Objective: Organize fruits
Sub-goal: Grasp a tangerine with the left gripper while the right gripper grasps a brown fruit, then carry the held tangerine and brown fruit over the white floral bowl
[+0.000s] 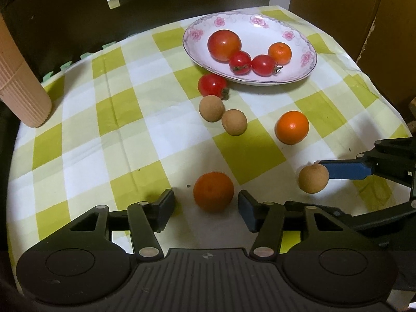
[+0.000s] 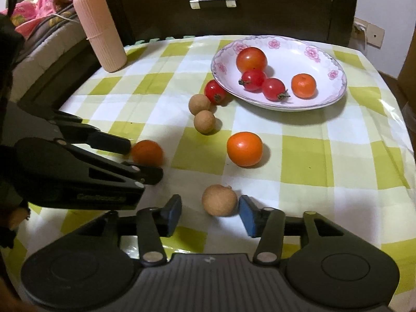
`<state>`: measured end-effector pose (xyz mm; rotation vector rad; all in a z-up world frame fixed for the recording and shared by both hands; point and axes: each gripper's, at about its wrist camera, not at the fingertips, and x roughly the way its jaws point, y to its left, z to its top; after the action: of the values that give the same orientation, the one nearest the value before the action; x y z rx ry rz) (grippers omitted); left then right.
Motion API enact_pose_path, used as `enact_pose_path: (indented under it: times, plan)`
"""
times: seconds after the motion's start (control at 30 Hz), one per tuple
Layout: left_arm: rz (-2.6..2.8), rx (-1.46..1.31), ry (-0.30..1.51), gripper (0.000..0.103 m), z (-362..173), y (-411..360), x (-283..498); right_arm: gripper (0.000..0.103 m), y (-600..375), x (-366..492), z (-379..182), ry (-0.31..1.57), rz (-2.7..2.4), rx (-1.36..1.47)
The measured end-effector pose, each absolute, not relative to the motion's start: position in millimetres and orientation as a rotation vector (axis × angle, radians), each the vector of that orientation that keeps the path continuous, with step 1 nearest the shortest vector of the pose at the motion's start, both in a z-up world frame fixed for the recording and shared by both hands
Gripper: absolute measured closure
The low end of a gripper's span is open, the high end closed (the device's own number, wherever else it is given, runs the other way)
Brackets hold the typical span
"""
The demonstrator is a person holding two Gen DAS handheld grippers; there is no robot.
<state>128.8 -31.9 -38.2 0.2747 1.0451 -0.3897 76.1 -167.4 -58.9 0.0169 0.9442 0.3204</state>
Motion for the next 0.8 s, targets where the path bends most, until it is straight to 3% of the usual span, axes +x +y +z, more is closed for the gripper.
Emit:
enact_pose_path:
  times: [0.17,0.3,0.37,0.47,0.8]
  plan:
    - [-0.382,0.267,1.045,0.036,-39.3,-30.8,129.5,0.056,-163.1,77.2,-58.1,0.948,0.302,-0.017]
    - [-0.375,0.259,1.051,0.032,-39.8,-29.3,132.4,0.071,-165.5,79.3,-57.2,0.955,0.27,-0.029]
    - [-0.368,0.255,1.05,0.037,-39.2,-29.4,132.8,0.073,-167.9,80.9,-56.9,0.961,0.27,-0.018]
    - [-0.387,0.254,1.039,0.063,-35.4,-32.2,131.0,0.073,-166.9,81.2,-56.2,0.965,0.267,-0.024]
    - [-0.413,0.221,1.041,0.064,-28.6,-34.4,131.2,0.074,-172.1,87.3,-49.8,0.963,0.248,0.01]
